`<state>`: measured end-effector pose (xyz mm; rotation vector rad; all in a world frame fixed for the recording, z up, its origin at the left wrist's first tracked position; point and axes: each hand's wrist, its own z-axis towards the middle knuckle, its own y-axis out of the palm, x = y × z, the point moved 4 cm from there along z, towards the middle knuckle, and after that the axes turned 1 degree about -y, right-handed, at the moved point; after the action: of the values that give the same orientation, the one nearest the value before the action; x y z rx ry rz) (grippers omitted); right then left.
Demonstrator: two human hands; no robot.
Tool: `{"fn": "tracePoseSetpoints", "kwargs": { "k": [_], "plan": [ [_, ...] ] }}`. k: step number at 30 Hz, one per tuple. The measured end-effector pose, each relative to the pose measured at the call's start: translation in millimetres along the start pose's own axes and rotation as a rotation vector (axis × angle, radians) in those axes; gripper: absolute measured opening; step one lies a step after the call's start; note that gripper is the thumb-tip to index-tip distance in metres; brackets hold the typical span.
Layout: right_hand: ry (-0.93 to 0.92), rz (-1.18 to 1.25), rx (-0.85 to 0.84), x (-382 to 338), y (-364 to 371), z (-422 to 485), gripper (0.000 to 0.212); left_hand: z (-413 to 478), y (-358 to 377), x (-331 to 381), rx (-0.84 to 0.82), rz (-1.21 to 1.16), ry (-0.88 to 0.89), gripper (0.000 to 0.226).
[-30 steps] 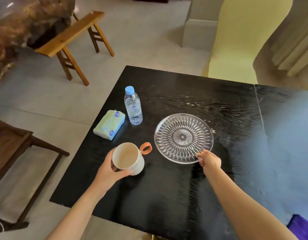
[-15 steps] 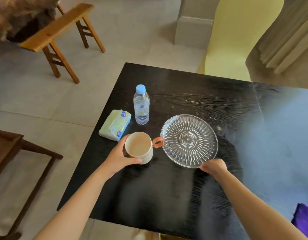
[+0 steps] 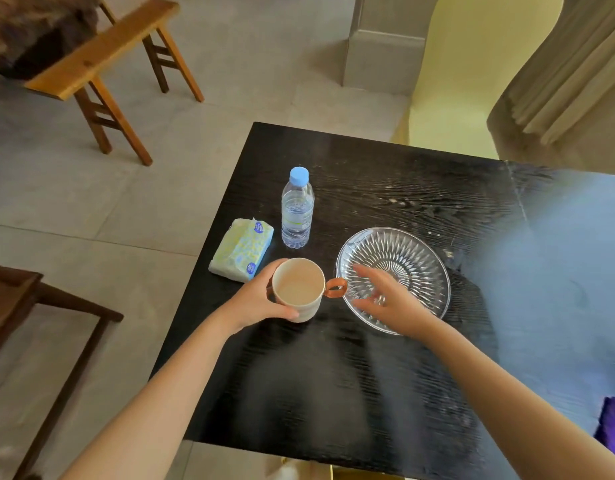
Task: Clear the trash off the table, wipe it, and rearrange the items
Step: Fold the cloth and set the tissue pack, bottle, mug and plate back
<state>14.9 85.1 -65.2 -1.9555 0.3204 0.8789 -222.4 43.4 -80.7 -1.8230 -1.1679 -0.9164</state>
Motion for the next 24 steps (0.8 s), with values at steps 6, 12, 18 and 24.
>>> {"fn": "tracePoseSetpoints", "kwargs": {
  "k": [6,12,18,24],
  "plan": [
    [-0.011,0.133,-0.038,-34.7,20.7,31.6,0.01,11.9,-19.1,10.1,-0.04,0.086,0.037,0.09],
    [-0.021,0.141,0.059,-38.4,23.2,49.4,0.012,28.2,-38.7,4.1,-0.019,0.138,0.044,0.099],
    [0.007,0.202,0.15,-23.6,25.6,65.6,0.015,38.7,-82.0,-23.4,0.412,0.416,-0.005,0.107],
    [0.058,0.176,0.107,-11.9,33.7,82.1,0.013,59.0,-76.8,-71.0,0.45,0.623,-0.285,0.113]
  ]
}}
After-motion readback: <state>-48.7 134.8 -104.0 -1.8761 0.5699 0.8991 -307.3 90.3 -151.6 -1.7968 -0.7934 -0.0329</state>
